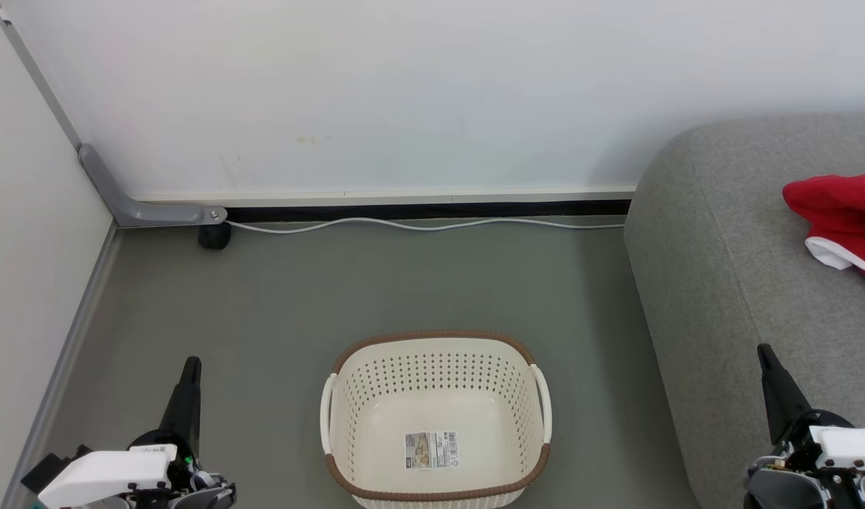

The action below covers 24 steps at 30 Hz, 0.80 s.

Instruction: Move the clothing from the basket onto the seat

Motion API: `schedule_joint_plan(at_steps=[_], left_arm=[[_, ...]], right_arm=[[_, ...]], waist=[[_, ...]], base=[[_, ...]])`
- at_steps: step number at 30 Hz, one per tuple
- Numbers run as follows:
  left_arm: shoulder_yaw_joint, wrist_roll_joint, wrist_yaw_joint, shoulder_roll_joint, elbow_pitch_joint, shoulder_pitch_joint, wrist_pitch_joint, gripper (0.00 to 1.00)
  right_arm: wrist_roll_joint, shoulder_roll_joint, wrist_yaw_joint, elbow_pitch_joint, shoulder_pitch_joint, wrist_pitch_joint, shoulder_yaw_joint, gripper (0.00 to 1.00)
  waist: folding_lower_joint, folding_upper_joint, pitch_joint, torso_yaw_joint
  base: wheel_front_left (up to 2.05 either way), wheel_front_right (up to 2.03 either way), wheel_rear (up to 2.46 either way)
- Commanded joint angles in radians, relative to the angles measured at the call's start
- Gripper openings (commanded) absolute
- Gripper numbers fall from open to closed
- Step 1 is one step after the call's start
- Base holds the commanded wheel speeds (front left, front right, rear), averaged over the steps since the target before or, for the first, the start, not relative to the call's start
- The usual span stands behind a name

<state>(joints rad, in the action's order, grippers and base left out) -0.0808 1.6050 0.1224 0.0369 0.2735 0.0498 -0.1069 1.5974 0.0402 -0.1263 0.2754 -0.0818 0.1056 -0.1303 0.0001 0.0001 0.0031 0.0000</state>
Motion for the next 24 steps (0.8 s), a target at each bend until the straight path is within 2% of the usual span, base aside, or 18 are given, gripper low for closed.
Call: schedule_joint_plan(at_steps=[1, 24], left_arm=[[-0.033, 0.004, 0.008, 0.013, -0.028, 0.058, -0.006, 0.00], [-0.033, 0.004, 0.008, 0.013, -0.028, 0.058, -0.006, 0.00]], right_arm=[[0.011, 0.010, -0.004, -0.031, -0.026, 0.008, 0.017, 0.00], [0.011, 0.010, -0.004, -0.031, -0.026, 0.008, 0.017, 0.00]], waist=[[-0.0001, -0.0001, 0.000, 0.000], [-0.0001, -0.0001, 0.000, 0.000]], base=[[0.00, 0.00, 0.00], [0.00, 0.00, 0.00]])
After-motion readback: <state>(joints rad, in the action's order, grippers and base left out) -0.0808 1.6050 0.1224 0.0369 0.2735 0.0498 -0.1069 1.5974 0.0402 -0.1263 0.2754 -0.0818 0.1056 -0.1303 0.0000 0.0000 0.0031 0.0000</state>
